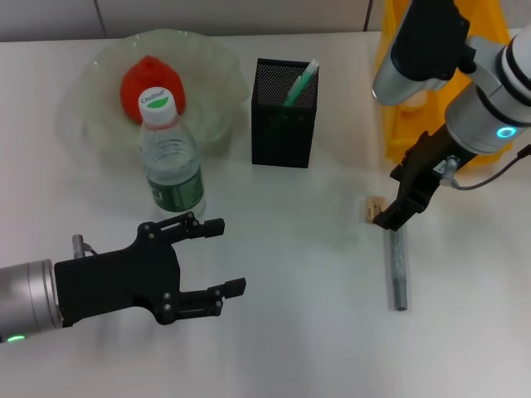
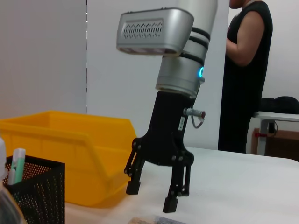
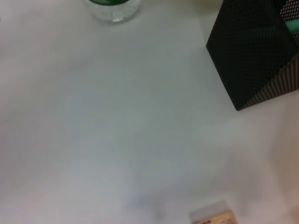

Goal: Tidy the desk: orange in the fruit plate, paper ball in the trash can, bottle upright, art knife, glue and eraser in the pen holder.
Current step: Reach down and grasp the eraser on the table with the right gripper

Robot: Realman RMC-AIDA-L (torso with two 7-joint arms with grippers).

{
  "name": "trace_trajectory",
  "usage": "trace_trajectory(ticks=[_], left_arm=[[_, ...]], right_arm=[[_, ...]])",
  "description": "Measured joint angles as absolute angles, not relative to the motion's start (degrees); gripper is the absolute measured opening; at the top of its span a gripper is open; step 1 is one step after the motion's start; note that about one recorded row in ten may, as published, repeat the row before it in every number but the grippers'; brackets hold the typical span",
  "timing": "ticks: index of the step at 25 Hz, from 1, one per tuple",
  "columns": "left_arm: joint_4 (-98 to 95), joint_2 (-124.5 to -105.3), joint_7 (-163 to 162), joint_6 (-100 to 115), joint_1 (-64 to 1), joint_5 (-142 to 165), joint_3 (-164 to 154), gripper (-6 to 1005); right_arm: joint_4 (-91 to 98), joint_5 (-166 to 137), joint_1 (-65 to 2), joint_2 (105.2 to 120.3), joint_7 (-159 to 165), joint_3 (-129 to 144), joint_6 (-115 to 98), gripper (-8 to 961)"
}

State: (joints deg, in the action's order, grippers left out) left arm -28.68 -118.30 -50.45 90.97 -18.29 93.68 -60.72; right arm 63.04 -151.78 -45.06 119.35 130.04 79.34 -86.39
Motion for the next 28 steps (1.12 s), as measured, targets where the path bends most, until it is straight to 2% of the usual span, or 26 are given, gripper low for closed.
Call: trace_trajectory(ticks=[17,22,28], left_arm=[[-28.4,-118.21,-50.5,91.0,-18.0,93.7,-61.0,815],[-28.4,-118.25,-50.4,91.2,-17.9,93.7,-61.0,815],[-28.4,-118.29,-50.4,91.9,-17.7,93.7,-61.0,815]], right_arm=[[51.8,-150.3,-47.5,119.56,128.9,81.6,-77.3,654],[51.0,-150.4,-47.5,119.53,128.9,81.6,-76.8,478],[50.9,-150.5,-47.3,119.53,128.9,81.7,-76.7,474]])
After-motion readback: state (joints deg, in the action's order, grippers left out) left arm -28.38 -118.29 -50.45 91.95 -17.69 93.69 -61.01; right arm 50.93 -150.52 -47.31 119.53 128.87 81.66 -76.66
